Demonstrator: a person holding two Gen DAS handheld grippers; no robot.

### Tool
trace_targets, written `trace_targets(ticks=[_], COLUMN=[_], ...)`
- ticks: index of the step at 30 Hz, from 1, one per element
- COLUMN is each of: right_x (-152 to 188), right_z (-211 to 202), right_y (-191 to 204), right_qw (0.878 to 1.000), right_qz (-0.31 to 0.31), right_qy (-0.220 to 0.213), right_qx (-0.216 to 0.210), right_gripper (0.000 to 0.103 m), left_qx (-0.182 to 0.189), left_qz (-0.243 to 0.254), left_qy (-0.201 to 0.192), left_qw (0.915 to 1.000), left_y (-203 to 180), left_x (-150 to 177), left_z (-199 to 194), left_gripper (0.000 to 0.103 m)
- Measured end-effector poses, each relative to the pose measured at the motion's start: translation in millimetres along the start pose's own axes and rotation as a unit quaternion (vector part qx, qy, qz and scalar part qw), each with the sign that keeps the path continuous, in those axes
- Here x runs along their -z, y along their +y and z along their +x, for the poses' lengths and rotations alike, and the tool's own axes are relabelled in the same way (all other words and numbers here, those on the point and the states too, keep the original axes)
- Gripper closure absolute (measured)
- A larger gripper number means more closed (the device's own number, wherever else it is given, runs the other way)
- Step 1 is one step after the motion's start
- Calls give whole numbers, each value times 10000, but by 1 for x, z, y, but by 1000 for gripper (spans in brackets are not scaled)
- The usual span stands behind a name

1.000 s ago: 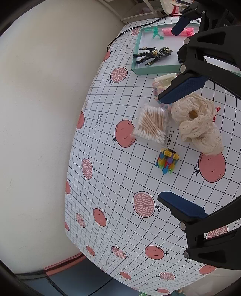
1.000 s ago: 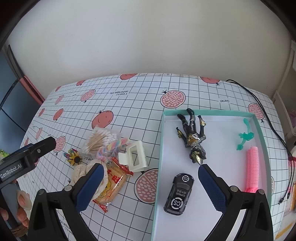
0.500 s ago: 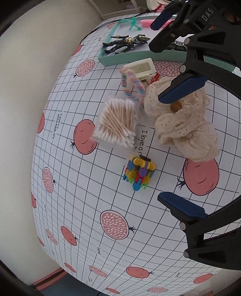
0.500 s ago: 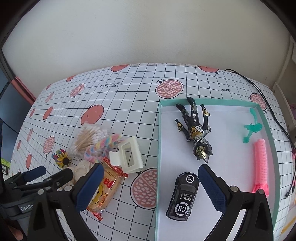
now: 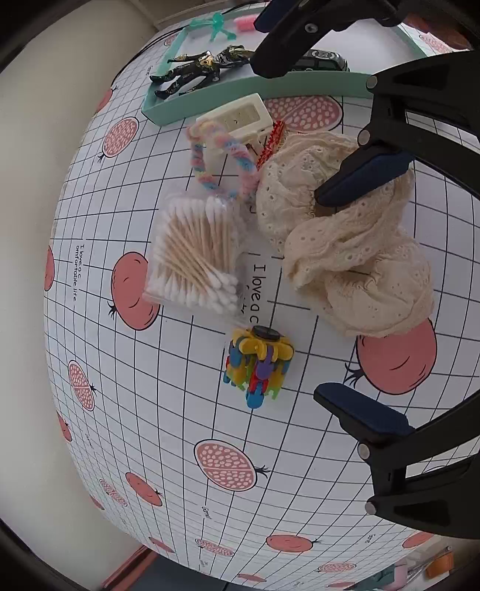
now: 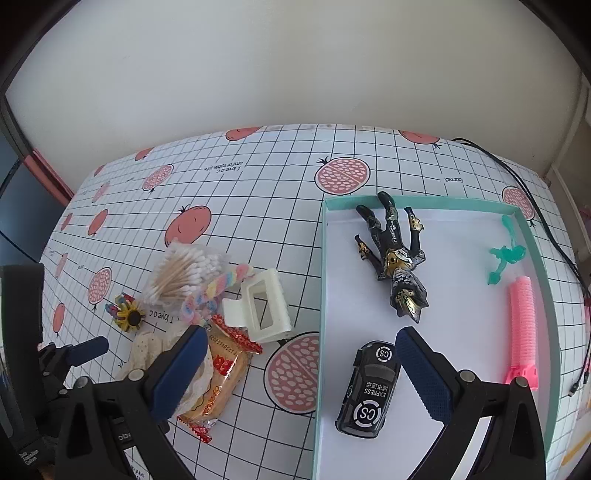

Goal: Organize objects
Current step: 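Withdraw both tools from the tray back toward the item pile, then grasp the cream lace scrunchie with the left tool while the right tool grasps the snack packet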

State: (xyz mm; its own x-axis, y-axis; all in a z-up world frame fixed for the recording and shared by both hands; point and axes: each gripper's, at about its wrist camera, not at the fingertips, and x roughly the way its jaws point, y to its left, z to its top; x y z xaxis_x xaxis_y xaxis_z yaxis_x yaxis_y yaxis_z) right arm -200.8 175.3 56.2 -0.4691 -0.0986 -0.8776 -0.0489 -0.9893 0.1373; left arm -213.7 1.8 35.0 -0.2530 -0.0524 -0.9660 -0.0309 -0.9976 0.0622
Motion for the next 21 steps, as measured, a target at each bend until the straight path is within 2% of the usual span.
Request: trace_targets(ticks=[5, 8, 11, 13, 14, 21], right_x=[0, 2, 3, 5, 5, 12], right_z=[-1, -1, 0, 1, 1, 10], right_y=[10, 17, 23, 27, 30, 49], right_qw=[9999, 9998, 9996, 9994, 9993, 9979], right_qz=[-97, -182, -243, -299, -333, -563], right_qy=[-3, 13, 50, 78, 87, 228], right_qx=[-111, -128, -159, -179, -172, -221], right_gripper=[0, 0, 0, 0, 0, 4], left_qx=[-170, -311, -387, -450, -444, -470], left_qz=[30, 78, 67, 68, 50, -117], left_qy=[26, 54, 69, 73, 86, 108], left_qw=[9998, 9995, 9992, 9989, 9990, 9988], left_y=[3, 6, 8, 11, 12, 26], left_x=[0, 3, 2, 3, 3, 3], left_z=[3, 4, 6, 6, 7, 10], left_gripper=[8, 17, 17, 24, 27, 31])
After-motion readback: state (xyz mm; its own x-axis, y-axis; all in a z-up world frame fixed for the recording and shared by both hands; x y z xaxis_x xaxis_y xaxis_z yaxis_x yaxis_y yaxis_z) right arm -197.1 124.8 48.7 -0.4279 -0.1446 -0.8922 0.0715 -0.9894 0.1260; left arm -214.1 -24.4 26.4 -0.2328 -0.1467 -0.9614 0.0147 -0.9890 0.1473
